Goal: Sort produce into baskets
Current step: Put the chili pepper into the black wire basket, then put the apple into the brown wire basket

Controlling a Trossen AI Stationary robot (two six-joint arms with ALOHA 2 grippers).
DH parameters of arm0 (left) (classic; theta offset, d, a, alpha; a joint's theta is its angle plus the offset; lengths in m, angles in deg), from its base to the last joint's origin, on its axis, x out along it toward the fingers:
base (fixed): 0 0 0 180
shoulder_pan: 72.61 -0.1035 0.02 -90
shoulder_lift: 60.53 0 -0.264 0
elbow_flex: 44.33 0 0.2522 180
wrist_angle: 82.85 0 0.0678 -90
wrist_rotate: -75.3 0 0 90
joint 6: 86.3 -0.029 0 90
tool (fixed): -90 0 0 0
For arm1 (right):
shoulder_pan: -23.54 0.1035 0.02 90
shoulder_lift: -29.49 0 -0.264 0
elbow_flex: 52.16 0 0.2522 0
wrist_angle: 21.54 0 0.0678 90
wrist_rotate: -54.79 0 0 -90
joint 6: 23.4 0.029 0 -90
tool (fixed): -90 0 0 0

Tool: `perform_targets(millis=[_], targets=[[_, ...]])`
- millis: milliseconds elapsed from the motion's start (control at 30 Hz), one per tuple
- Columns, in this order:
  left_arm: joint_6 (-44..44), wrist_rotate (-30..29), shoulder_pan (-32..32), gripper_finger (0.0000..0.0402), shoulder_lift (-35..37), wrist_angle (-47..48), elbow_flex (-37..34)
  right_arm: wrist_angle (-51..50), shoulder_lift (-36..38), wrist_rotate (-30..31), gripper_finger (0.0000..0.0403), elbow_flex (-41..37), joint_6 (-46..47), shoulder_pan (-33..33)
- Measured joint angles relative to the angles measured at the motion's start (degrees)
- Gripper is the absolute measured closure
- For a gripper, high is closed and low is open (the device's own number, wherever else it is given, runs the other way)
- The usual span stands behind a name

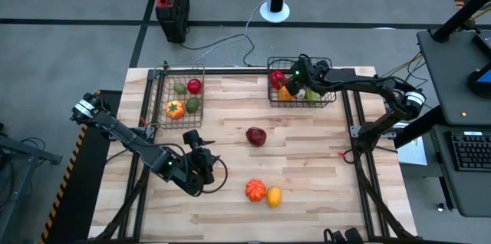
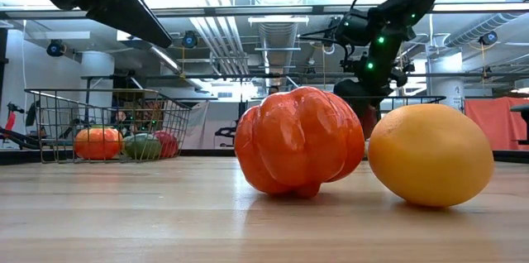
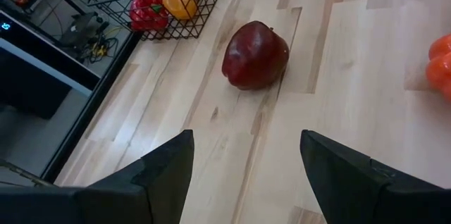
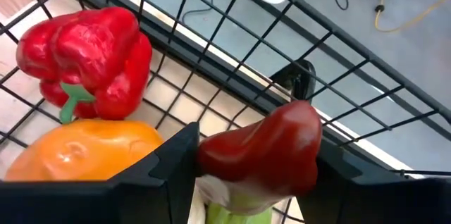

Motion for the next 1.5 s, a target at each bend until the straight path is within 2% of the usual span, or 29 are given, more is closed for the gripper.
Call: perform_targets(millis=[533,1067,1500], targets=[[0.00,-0.09,-0.25,0.0160,0.00,-0.02,0.00,0.00,-0.13,-0.04,0.0220,0.00,-0.35,-0.02],[0.00,-0.09,-0.25,0.0160,0.00,-0.04,0.00,-0.02,-0.15,-0.20,0.0153,0.00,-0.13,-0.01],[0.00,-0.08,-0.25,0.0160,0.00,-0.07,0.00,-2.38,0.21,-0.22,0.0137,1.06,-0.13,0.02]])
